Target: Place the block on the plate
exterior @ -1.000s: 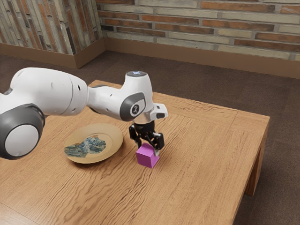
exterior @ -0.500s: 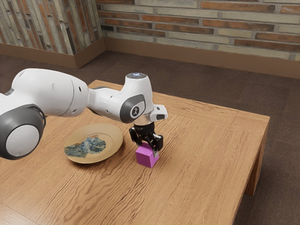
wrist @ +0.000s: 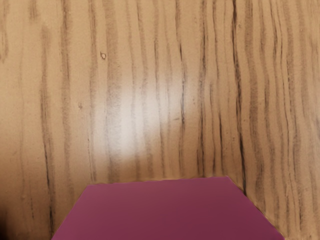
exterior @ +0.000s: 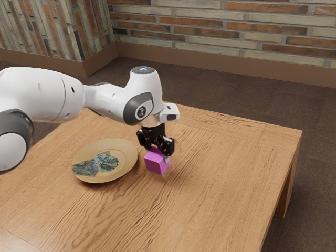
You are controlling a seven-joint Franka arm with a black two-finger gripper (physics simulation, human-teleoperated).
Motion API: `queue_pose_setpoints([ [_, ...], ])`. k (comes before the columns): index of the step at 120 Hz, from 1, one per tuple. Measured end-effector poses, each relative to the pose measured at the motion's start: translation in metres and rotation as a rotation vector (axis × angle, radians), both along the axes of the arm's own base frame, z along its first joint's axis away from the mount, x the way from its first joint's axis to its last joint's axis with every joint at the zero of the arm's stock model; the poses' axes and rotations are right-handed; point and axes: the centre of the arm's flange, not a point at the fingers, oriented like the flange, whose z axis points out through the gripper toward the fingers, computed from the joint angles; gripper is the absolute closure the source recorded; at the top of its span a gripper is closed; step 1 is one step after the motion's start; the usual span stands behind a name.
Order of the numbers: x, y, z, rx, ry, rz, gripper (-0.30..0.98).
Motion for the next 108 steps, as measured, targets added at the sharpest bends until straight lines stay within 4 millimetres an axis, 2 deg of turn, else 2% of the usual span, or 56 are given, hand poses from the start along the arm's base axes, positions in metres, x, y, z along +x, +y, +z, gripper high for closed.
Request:
queue_pose_setpoints([
  [18,-0.004,0.033,0.015,0.016,0.007,0.042,0.34],
  [40,-0.007,0.077,0.02,0.046,0.031,0.094,0.34],
  [76,-0.015,0.143,0.014,0.082,0.082,0.174,0.34],
  [108,-0.025,0.188,0.007,0.105,0.123,0.217,0.34],
])
